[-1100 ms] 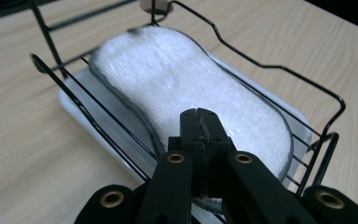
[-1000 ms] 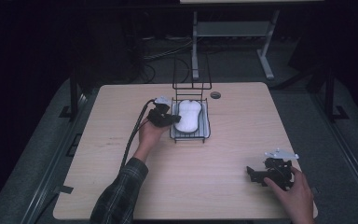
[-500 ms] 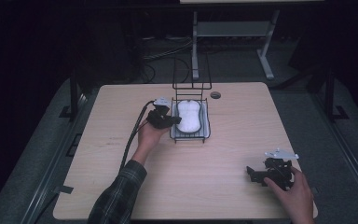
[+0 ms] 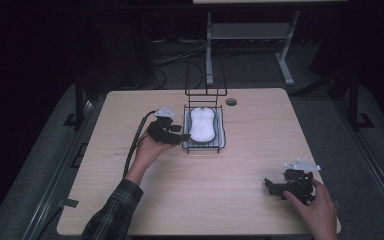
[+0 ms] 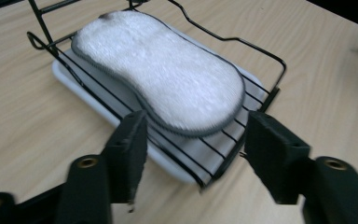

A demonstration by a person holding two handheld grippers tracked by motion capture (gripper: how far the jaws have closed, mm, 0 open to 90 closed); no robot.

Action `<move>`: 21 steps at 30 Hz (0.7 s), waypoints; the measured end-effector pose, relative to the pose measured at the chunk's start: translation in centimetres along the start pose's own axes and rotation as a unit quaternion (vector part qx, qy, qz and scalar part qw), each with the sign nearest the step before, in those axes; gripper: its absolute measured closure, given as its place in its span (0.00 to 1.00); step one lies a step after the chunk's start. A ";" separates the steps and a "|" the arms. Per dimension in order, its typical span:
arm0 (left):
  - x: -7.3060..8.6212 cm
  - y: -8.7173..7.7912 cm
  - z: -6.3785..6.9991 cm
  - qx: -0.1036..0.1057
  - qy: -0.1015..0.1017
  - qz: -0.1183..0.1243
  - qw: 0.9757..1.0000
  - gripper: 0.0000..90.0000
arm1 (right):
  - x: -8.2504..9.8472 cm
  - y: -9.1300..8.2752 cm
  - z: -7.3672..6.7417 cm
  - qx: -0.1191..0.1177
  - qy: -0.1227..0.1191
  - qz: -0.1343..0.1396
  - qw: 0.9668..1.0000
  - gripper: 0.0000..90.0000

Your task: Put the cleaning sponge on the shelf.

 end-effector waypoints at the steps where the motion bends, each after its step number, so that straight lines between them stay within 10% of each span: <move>1: 0.5 -0.4 0.3 -0.002 0.000 0.002 1.000 0.39 | 0.0 0.0 0.0 0.000 0.000 0.000 1.000 0.00; 21: 9.5 -4.4 4.0 -0.062 -0.003 -0.028 0.998 0.16 | 0.0 0.0 0.0 0.000 0.000 0.000 1.000 0.00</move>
Point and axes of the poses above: each handheld gripper's, and its own axes: y roughly forward along the jaws, x roughly out of its underside, z roughly to its right, the point moved 1 cm from there along y, roughly forward along the jaws, and after that the axes turned 10 degrees about -z, right-handed, at the moved point
